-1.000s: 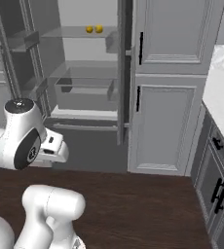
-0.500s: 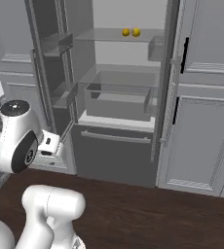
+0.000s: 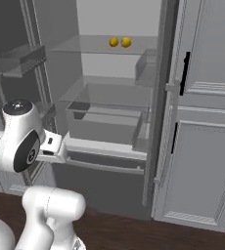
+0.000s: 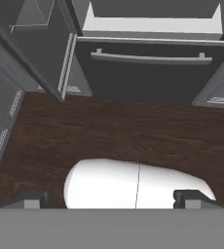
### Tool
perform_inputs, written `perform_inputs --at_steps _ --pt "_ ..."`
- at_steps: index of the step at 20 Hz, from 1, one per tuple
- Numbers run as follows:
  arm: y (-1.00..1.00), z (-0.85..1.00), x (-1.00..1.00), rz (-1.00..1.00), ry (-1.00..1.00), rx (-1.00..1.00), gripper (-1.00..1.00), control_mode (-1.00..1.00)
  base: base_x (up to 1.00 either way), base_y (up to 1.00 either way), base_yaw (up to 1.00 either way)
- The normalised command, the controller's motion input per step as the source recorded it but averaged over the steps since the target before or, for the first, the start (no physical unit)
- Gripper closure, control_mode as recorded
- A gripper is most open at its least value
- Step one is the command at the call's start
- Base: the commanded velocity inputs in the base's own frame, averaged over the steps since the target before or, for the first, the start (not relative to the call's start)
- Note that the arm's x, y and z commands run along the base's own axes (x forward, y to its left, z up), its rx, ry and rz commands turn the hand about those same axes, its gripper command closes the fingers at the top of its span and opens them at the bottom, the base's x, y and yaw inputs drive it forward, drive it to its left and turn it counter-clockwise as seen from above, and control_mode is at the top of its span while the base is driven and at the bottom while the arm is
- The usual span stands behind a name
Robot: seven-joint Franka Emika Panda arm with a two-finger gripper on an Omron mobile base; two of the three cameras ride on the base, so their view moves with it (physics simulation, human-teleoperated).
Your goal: Place one lemon and one steak in each tupperware on the nearby counter, to pack two identical lunches.
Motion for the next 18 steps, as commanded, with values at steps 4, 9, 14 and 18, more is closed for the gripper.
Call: perform_inputs --at_steps 4,9,14,18 --pt "0.0 0.0 0.0 0.0 0.0 0.0 -1.0 1.0 1.0 -0.19 0.0" --pt "0.0 0.0 0.0 0.0 0.0 0.0 -1.0 1.0 0.97 -0.03 0.0" --pt "0.0 0.0 0.0 0.0 0.0 0.0 -1.0 1.0 0.68 -0.04 0.0" --pt "0.0 0.0 0.0 0.0 0.0 0.0 -1.0 1.0 0.37 -0.03 0.0"
